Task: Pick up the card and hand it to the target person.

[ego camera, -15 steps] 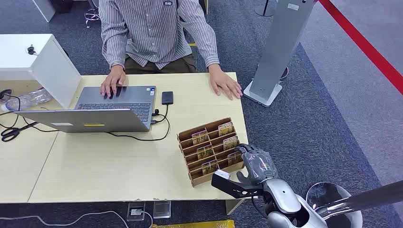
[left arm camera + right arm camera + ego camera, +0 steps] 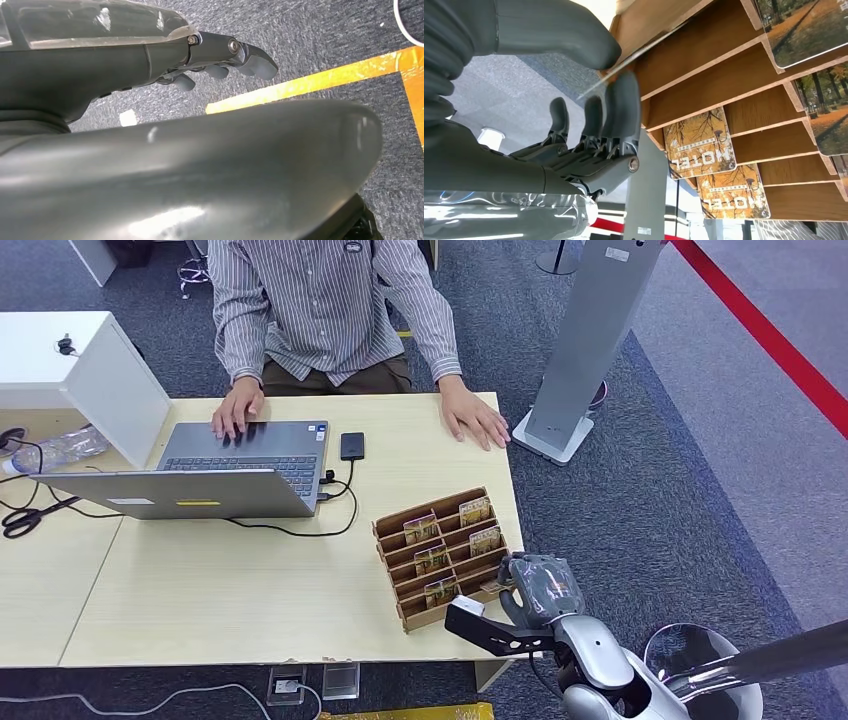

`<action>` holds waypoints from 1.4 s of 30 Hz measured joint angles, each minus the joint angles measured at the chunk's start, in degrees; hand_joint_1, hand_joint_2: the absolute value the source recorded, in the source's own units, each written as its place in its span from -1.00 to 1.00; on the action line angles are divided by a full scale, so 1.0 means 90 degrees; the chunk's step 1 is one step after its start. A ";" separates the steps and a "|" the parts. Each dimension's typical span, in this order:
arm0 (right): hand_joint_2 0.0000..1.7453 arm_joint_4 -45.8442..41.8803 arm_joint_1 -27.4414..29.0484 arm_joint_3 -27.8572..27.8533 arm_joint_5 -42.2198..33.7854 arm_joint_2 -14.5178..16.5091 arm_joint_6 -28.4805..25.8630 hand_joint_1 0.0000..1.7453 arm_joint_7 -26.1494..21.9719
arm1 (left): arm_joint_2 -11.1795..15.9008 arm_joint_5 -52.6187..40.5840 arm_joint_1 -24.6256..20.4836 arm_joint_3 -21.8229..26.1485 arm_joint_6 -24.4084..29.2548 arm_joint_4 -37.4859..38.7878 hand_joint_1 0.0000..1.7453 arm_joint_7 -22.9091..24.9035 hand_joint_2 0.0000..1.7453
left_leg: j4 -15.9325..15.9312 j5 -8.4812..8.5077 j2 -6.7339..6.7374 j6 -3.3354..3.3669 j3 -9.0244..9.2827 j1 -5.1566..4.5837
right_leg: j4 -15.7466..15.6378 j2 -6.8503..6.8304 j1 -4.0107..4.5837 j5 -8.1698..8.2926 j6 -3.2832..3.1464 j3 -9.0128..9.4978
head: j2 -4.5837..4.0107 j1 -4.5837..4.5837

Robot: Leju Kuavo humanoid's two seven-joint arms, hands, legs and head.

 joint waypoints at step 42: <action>1.00 -0.3292 -0.1291 -0.0703 -0.2001 -0.0939 0.0999 0.52 -0.0200 | 0.0014 0.0043 0.0007 0.0077 0.0084 0.0009 -1.00 -0.0001 -1.00 | 0.0025 -0.0007 0.0003 0.0001 -0.0023 -0.0009 | 0.0030 0.0001 -0.0009 -0.0008 0.0002 -0.0028 | 0.0000 0.0000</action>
